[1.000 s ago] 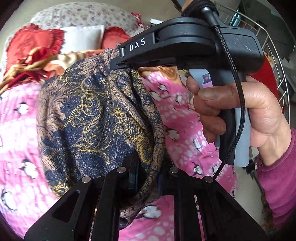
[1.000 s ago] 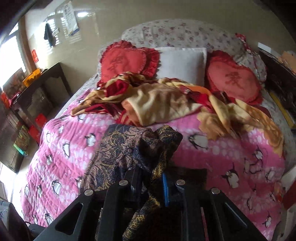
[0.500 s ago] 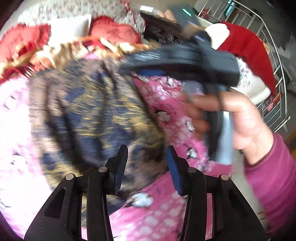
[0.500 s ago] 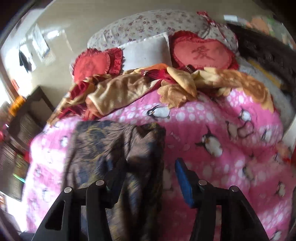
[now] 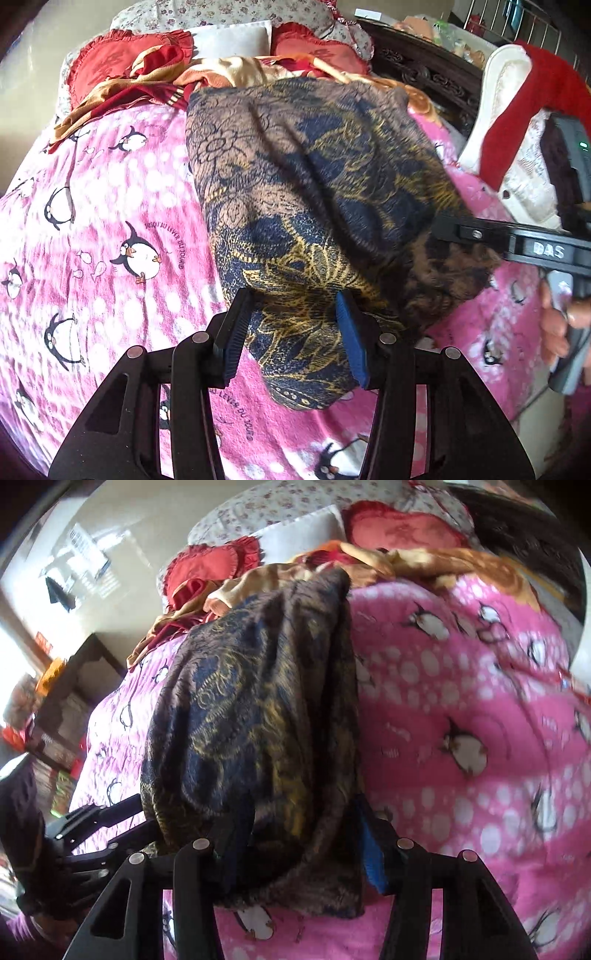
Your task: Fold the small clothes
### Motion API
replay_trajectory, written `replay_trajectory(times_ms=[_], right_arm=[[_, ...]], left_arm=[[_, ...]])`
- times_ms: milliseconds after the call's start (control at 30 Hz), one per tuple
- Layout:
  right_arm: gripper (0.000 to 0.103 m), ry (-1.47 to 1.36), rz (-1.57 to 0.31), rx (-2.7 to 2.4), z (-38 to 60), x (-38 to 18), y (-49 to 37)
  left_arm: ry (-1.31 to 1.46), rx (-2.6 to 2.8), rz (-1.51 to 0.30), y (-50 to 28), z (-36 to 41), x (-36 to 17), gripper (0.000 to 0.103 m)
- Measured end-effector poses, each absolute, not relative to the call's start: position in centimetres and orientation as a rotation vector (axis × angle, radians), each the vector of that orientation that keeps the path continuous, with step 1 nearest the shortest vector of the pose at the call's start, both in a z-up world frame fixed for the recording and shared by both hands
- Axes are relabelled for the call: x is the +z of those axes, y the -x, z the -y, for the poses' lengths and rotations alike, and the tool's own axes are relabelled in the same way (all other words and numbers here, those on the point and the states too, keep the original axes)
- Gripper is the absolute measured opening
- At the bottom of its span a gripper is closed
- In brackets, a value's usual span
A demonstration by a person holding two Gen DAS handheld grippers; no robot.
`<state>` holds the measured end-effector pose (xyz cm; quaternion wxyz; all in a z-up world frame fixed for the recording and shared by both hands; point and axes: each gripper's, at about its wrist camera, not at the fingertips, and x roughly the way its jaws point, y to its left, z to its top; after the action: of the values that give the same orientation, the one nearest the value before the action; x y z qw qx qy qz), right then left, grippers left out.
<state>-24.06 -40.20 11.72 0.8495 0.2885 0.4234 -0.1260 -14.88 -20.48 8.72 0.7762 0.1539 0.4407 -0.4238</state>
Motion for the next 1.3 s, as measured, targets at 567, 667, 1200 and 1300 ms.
replay_trajectory(times_ms=[567, 667, 1200, 1300], right_arm=[[0.063, -0.598, -0.725, -0.376, 43.6, 14.8, 22.0], [0.062, -0.606, -0.748, -0.359, 44.4, 14.3, 18.4], [0.017, -0.701, -0.682, -0.433, 48.5, 12.2, 16.7], [0.017, -0.663, -0.689, -0.446, 47.6, 13.5, 18.5]], left_arm=[[-0.343, -0.876, -0.993, 14.8, 21.2, 6.5, 0.047], [-0.339, -0.877, -1.002, 14.7, 21.5, 6.5, 0.047], [-0.298, -0.876, -1.027, 13.7, 21.0, 6.2, 0.055], [-0.248, -0.867, -1.013, 13.3, 20.2, 7.1, 0.055]])
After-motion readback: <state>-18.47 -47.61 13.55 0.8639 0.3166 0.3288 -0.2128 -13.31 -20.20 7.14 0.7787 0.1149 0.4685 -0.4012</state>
